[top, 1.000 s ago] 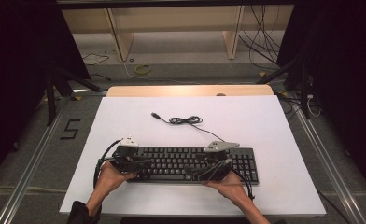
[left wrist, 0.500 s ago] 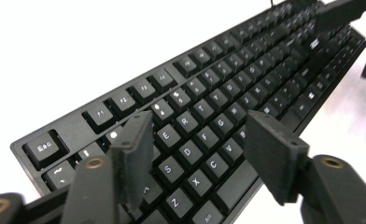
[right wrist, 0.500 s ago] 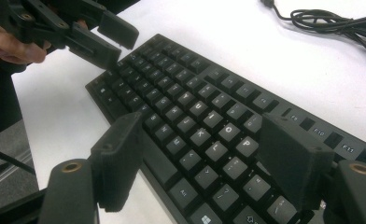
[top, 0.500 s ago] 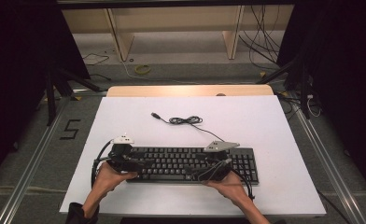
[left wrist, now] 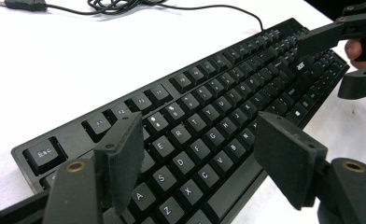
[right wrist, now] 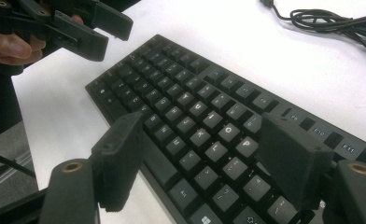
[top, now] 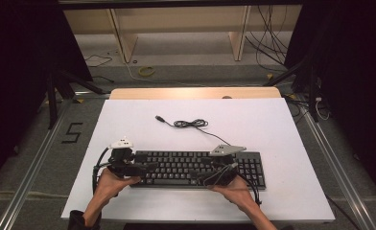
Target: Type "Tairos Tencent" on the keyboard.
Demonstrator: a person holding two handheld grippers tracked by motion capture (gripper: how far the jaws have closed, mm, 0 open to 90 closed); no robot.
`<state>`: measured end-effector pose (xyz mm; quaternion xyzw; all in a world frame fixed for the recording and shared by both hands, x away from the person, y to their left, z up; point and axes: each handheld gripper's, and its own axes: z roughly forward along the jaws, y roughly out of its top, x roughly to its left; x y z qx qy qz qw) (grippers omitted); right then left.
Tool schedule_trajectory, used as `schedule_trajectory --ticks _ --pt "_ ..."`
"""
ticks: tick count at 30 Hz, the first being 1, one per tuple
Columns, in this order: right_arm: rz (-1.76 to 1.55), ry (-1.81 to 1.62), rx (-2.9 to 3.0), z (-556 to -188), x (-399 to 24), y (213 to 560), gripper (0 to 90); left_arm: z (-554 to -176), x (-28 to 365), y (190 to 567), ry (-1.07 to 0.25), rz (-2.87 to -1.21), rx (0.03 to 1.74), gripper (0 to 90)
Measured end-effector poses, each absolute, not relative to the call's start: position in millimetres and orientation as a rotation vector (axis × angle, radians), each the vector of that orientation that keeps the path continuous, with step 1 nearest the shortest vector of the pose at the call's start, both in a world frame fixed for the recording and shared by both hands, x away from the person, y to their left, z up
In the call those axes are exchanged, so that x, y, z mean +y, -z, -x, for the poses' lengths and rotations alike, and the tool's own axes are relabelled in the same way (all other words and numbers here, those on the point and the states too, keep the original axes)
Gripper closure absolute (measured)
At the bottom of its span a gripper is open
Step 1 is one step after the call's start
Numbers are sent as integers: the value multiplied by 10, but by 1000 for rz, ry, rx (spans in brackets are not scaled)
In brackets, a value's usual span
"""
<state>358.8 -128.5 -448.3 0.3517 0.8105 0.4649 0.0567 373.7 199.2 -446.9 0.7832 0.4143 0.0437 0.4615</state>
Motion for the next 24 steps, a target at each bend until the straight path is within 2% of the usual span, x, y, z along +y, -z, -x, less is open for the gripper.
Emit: schedule_trajectory --ticks 15,20,24 --pt "-1061 -1423 2455 -3590 -1256 4464 358 -3663 2056 4438 -121 -1849 1012 301" --pt "-1035 -1425 2473 -3581 -1207 4465 443 -3638 2079 4443 -127 -1834 1018 298" --pt "-1007 -1429 2485 -3566 -1160 4465 551 -3611 2096 4433 -136 -1817 1014 299"
